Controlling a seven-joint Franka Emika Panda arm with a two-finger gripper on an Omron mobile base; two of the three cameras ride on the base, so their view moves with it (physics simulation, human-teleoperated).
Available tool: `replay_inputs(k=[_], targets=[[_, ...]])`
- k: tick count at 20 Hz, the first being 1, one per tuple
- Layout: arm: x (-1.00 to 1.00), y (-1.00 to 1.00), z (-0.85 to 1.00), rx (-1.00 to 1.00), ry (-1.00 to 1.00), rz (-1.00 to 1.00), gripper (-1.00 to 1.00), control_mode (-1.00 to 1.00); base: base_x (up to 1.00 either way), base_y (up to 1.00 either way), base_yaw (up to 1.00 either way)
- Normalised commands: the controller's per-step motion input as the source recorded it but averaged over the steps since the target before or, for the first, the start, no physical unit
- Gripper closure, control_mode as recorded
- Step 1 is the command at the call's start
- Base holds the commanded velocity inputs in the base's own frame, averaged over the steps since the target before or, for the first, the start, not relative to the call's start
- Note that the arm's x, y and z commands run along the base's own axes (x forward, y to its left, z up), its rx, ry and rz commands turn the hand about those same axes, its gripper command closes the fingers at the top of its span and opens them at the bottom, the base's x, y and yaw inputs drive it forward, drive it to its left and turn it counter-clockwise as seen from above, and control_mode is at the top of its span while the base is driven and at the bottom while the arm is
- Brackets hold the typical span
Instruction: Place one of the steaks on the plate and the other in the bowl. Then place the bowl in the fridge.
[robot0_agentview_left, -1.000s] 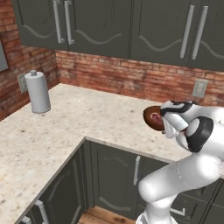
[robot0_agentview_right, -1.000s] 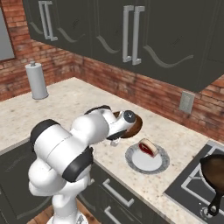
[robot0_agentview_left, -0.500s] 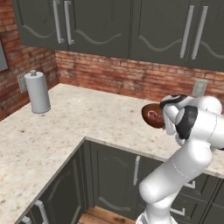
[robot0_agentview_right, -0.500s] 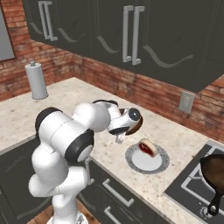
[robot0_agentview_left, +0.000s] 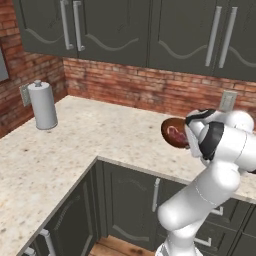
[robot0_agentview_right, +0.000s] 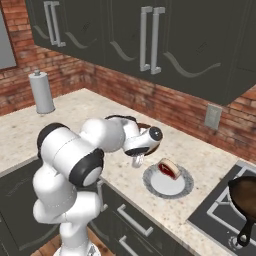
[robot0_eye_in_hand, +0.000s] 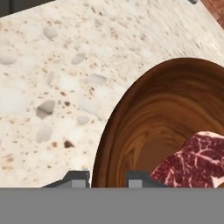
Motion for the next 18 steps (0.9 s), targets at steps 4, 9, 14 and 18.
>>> replay_inputs(k=[4,9,14,18], targets=[[-0.1,0.29,0.08,-0.06,0.0,0.19,1.0,-1.0,0.0,0.0,0.0],[-0.21,0.1,0.57,-0.09,-0.01,0.22,1.0,-1.0,0.0,0.0,0.0],[-0.66,0.22,0.89,-0.13,0.0,0.19,1.0,-1.0,0.0,0.0,0.0],[-0.91,0.64,0.78,-0.13,0.0,0.18,1.0,-1.0,0.0,0.0,0.0]])
